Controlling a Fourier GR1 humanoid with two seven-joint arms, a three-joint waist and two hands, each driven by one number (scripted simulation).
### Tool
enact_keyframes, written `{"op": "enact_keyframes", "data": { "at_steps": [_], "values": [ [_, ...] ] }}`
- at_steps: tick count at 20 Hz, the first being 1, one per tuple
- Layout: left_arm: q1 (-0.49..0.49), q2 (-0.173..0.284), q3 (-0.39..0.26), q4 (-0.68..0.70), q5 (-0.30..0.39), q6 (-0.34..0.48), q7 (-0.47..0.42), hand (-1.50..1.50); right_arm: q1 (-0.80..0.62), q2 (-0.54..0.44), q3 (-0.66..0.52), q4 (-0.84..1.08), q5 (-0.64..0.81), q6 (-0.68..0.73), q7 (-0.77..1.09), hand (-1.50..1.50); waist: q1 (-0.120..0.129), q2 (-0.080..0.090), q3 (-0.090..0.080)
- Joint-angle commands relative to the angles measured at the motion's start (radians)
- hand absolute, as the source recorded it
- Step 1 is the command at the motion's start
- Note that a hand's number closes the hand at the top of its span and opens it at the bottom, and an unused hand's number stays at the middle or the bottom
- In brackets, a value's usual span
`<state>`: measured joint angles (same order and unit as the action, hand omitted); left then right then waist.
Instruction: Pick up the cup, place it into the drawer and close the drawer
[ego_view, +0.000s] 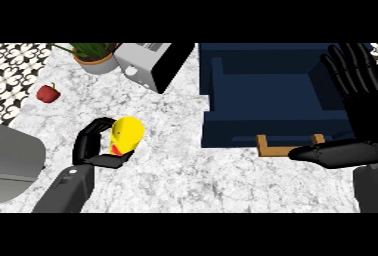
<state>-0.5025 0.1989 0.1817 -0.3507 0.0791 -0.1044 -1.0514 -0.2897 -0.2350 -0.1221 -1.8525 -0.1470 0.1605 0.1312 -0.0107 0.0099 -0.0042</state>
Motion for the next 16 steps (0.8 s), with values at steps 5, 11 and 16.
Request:
{"op": "enact_keyframes", "data": {
  "at_steps": [5, 11, 16],
  "values": [
    [-0.037, -0.052, 0.058, -0.045, 0.071, -0.085, -0.141, 1.5, 0.021, 0.012, 0.001, 0.012, -0.001, 0.004, -0.008, -1.5, -0.003, -0.005, 0.003],
    [-0.154, -0.131, -0.015, -0.215, 0.051, 0.004, 0.069, 1.5, 0.025, 0.006, 0.004, -0.043, 0.019, -0.015, 0.031, -1.5, 0.011, -0.017, 0.005],
    [-0.314, -0.131, -0.046, -0.354, 0.064, 0.028, 0.312, 1.5, 0.005, -0.007, -0.013, 0.064, 0.029, 0.009, -0.026, -1.5, 0.02, -0.017, 0.006]
  ]
}}
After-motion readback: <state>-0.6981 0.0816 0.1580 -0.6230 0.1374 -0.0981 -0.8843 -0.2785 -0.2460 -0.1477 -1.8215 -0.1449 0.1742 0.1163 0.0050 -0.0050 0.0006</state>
